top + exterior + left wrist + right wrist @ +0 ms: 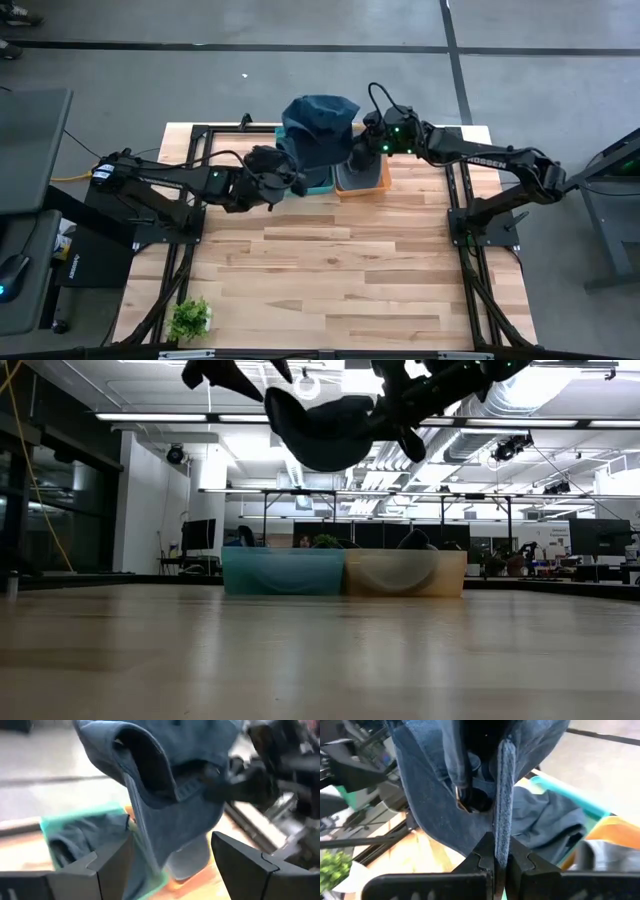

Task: Pick & Place hat
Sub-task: Put the blue cap into the green bin

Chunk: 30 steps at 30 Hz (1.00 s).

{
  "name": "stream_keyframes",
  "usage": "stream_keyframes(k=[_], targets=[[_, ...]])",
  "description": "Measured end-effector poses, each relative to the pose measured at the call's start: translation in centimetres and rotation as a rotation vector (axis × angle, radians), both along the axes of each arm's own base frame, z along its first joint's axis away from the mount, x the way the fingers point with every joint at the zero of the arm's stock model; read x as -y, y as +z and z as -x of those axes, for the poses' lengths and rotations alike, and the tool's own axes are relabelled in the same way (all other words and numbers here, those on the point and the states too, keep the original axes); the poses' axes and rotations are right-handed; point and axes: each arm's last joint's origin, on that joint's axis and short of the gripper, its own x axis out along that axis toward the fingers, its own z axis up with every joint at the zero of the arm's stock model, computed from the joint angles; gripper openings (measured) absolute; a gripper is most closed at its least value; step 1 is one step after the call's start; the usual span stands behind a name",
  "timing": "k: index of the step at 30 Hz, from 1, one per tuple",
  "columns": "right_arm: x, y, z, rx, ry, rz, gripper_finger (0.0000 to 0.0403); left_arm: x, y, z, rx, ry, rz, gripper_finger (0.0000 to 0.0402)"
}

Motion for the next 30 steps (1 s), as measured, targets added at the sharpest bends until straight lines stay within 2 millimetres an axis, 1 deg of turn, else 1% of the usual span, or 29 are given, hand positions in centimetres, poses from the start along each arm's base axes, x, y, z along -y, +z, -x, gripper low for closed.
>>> stream_keyframes(k=[4,7,13,15,18,21,25,30], targets=[[0.5,0.0,0.2,0.002,-0.010,-0.004,0.0005,0.0,-0.1,0.1,-0.162,-0.067,-0.116,0.0264],[0.6,0.1,0.2,0.016,-0.001,0.001,0.0005,0.0,-0.2,-0.1,-0.244,-0.104,-0.176,0.0264],[0.6,0.2,0.2,0.025,0.011,0.011,0.0005,0.1,-2.0,-1.7,-0.359,-0.086,-0.244,0.0264],[0.6,0.3,0.2,0.028,0.023,0.018,0.0005,0.1,-2.3,-1.7,-0.389,-0.089,-0.247,0.0264],[0.6,0.3,0.2,0.028,0.032,0.024,0.0005,0.2,-2.6,-2.2,-0.375,-0.069,-0.244,0.0264],[0.6,0.3,0.2,0.028,0.034,0.026,0.0005,0.2,-3.4,-2.5,-0.388,-0.035,-0.246,0.0264],[0.5,0.4,0.1,0.039,0.056,0.038,0.0005,0.2,-3.6,-2.9,-0.335,-0.032,-0.205,0.0264],[0.4,0.7,0.0,0.071,0.084,0.034,0.0005,-0.6,-3.4,-3.4,-0.220,-0.027,-0.102,0.0261]])
